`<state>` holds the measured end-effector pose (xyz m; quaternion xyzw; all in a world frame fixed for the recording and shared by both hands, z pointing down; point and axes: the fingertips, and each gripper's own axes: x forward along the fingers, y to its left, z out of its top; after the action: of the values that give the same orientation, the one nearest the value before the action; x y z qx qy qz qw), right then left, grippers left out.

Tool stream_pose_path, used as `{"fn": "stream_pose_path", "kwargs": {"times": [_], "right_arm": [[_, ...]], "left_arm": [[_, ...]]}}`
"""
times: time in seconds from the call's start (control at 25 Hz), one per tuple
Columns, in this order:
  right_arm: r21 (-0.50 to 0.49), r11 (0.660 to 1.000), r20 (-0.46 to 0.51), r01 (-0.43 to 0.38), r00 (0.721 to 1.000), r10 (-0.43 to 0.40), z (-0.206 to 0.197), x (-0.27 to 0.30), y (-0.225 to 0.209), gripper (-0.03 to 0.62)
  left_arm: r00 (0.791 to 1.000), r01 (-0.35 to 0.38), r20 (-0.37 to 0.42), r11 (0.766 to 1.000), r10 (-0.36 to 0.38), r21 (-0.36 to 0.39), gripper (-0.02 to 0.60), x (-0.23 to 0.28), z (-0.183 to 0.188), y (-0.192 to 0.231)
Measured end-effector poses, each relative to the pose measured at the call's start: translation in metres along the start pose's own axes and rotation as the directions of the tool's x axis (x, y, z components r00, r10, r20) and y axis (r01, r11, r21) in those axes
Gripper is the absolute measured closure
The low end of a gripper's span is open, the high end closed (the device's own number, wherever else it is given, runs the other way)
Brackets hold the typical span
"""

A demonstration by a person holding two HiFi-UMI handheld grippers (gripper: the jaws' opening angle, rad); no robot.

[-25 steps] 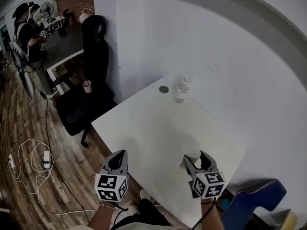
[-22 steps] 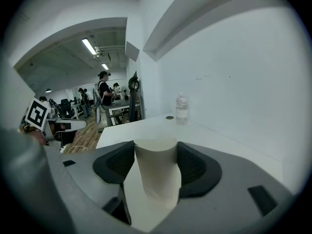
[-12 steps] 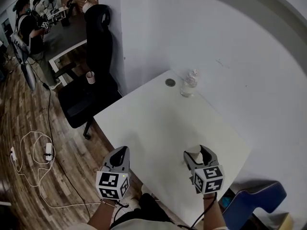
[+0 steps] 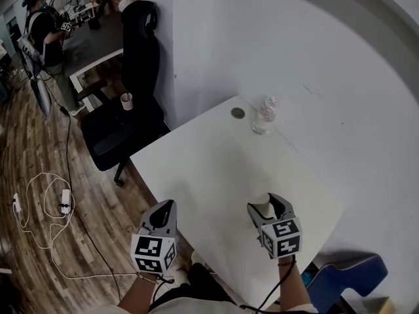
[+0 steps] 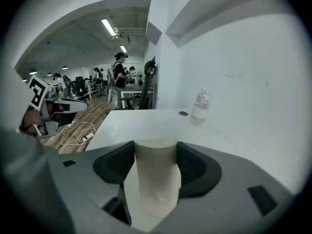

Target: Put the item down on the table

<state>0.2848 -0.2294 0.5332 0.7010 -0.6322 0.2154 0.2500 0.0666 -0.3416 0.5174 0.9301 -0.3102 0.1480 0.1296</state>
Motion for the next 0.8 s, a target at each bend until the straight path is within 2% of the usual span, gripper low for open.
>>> {"fn": "stream_pose_path", "kwargs": {"times": [0.44,0.8], "right_arm": [[-0.072,0.996,-0.074,-0.049,0.996,0.043,0.004,0.033,0.005,0.303],[-0.094,0.989,-0.152,-0.112,0.984,0.097,-0.001,0.062,0.008,0.307]], "left_arm": [[1.000,-0.029,-0.010,0.999,0.029,-0.022,0.565,-0.001,-0.006,0.014],[0.999,-0.033,-0.033,0.999,0.032,-0.021,0.565,0.010,-0.013,0.020]]}}
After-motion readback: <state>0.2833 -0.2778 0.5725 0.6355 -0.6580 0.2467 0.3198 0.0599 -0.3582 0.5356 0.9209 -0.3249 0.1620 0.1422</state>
